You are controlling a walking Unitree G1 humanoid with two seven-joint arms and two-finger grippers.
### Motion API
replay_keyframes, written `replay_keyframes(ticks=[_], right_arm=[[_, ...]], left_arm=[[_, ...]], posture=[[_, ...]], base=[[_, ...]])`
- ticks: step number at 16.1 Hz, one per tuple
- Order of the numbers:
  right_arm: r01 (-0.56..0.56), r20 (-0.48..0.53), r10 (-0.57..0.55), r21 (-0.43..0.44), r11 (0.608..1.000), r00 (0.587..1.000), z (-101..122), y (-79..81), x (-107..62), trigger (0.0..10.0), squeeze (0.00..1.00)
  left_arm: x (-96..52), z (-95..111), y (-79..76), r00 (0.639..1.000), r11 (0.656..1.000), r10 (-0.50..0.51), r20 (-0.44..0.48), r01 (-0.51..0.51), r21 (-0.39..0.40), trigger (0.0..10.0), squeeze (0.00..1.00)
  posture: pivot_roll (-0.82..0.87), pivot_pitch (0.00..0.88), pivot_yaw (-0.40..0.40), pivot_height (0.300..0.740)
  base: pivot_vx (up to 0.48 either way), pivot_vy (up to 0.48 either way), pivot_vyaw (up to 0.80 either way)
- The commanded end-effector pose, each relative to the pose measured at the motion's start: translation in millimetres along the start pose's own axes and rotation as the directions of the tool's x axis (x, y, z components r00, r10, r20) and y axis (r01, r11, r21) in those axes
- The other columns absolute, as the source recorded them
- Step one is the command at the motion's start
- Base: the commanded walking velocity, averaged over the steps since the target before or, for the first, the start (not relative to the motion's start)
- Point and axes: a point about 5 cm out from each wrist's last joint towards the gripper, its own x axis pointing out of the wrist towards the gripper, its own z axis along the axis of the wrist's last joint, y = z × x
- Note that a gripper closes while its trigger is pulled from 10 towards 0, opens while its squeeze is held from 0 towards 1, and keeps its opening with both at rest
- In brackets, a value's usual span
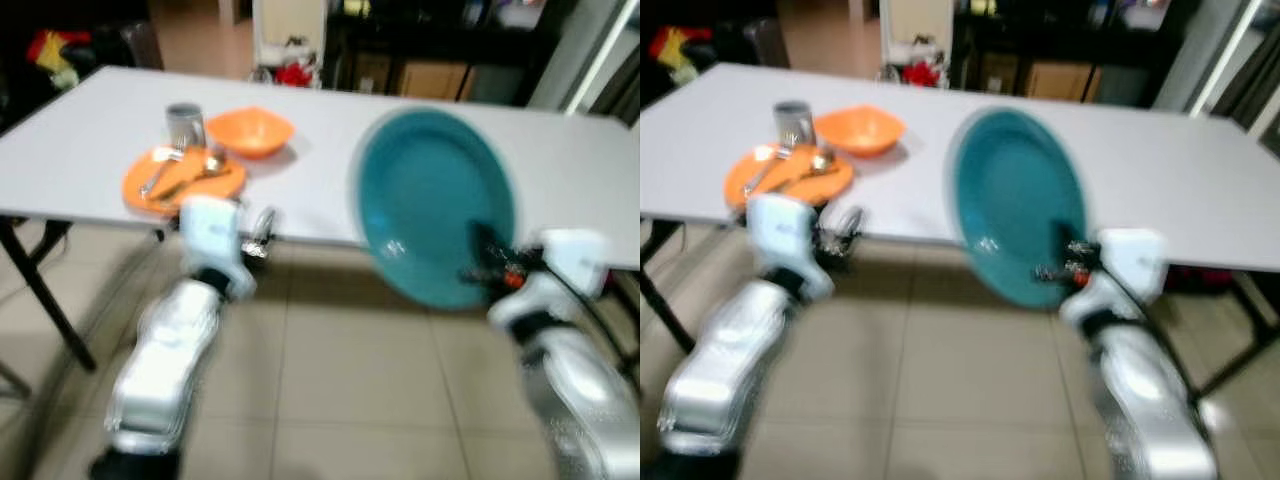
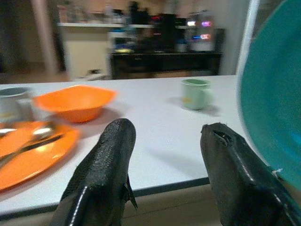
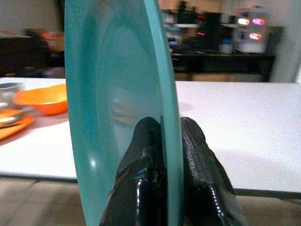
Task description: Setting the table
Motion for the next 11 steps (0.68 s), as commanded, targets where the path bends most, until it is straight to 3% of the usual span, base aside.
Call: replay_keyframes(ticks=[1,3,9,11], right_arm=[[-0.035,0.042,0.034,0.015,0.999,0.999,8.0,6.9,1.9,10.0,0.0],[-0.021,0.041,0.02,0.026,0.999,0.999,8.1,4.6,0.5,10.0,0.0],[-0.014,0.034,0.012,0.042,0.999,0.999,7.8,2.6,-3.6,10.0,0.0],[-0.016,0.031,0.014,0.052,0.999,0.999,7.4,3.2,-4.4,10.0,0.0]], left_arm=[[-2.4,2.3,8.4,1.0,1.0,0.025,0.002,-0.025,0.018,10.0,0.0],[-1.7,1.6,6.1,1.0,1.0,0.014,-0.001,-0.014,0.021,10.0,0.0],[-2.3,-0.1,3.2,1.0,1.0,0.001,-0.008,0.0,0.022,10.0,0.0],[-2.1,-0.1,3.5,1.0,1.0,-0.001,-0.008,0.001,0.023,10.0,0.0]], posture=[[-0.02,0.0,-0.056,0.74],[-0.02,0.0,-0.054,0.74],[-0.03,0.0,-0.046,0.74],[-0.03,0.0,-0.046,0.74]], base=[[0.424,0.0,0.0],[0.422,0.0,0.0],[0.419,0.0,-0.8],[0.418,0.0,0.0]])
